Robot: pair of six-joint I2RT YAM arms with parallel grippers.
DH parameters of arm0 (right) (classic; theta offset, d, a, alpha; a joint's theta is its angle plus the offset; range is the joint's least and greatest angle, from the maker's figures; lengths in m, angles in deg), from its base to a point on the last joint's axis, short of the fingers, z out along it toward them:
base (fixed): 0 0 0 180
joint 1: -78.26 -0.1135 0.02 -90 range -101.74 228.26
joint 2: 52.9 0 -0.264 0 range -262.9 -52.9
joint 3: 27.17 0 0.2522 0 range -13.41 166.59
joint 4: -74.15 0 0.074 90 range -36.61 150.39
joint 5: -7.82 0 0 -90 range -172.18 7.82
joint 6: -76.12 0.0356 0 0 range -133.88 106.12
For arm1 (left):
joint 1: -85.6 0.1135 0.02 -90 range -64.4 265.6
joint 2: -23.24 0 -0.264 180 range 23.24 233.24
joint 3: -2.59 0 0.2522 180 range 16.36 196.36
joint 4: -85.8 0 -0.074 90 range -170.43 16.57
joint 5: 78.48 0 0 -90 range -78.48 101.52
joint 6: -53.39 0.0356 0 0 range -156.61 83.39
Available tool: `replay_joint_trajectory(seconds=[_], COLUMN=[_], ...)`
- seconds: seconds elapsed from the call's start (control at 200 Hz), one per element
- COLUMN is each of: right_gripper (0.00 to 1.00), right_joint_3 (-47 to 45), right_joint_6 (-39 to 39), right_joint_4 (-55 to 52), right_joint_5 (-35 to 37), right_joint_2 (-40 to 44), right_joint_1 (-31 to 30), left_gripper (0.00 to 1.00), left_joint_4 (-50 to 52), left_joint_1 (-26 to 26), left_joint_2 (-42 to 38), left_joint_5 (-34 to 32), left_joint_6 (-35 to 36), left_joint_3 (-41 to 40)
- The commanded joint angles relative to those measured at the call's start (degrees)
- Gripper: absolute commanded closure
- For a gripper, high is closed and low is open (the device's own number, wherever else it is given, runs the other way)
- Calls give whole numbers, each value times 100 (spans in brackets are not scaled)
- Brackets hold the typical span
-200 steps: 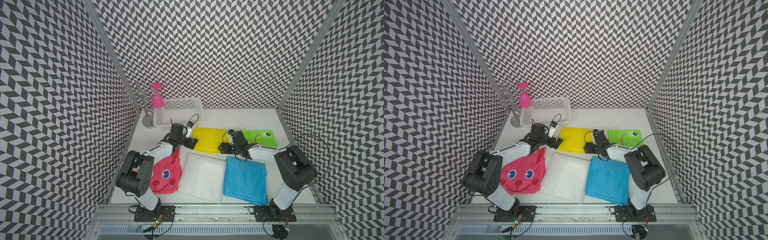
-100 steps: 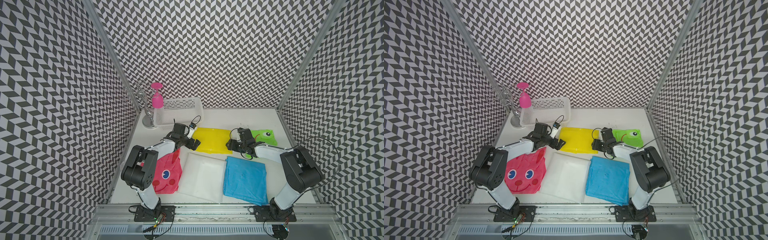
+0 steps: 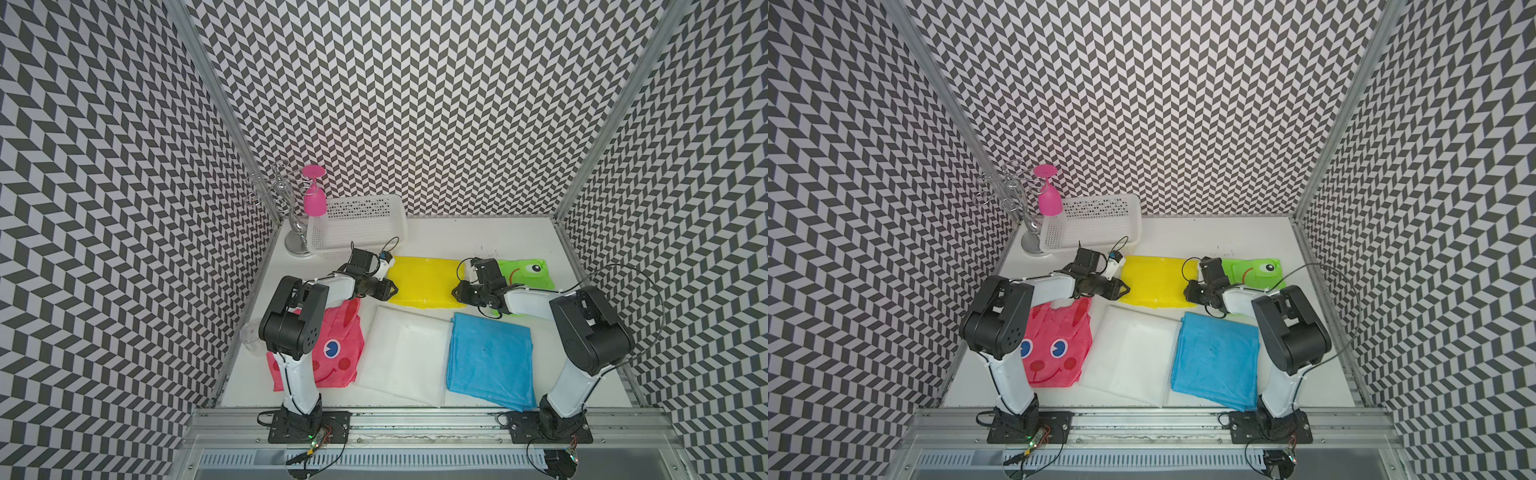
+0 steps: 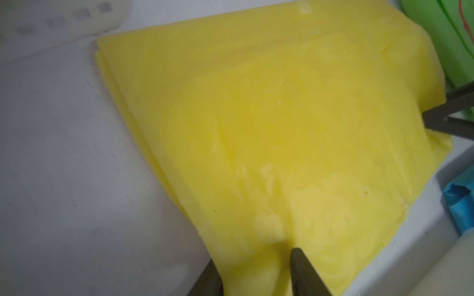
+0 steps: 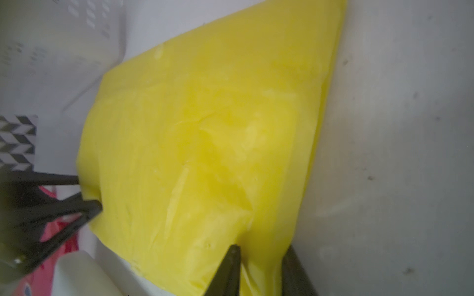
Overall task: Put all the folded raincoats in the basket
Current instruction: Pick up the raincoat from the center of the board.
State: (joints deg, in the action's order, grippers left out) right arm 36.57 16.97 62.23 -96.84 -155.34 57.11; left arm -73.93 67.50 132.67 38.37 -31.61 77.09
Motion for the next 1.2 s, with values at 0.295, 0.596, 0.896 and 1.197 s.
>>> replay_joint_trajectory(seconds=[0.295,0.596,0.896,1.197], right_gripper=[100,100,100,100], right_joint_3=[-410,-244,268,1917], right_joint_6=[176,143,287,186], right_joint_4=[342,458,1264,1624], right_joint_5=[-888,-1151,-1504,-1255], right_joint_2=[711,1827,2182,683], right_joint_1=[250,269,143,-580], left_gripper=[100,100,100,100], left_joint_4=[568,887,1155,1162], left_joint_1=[-26,17,467,1460], left_joint_2=[-318,-1349,-2469,-2484], left_joint_5=[756,791,264,-47], left_joint_6=[85,164,-45,-20], left_joint_3=[160,374,689,1295])
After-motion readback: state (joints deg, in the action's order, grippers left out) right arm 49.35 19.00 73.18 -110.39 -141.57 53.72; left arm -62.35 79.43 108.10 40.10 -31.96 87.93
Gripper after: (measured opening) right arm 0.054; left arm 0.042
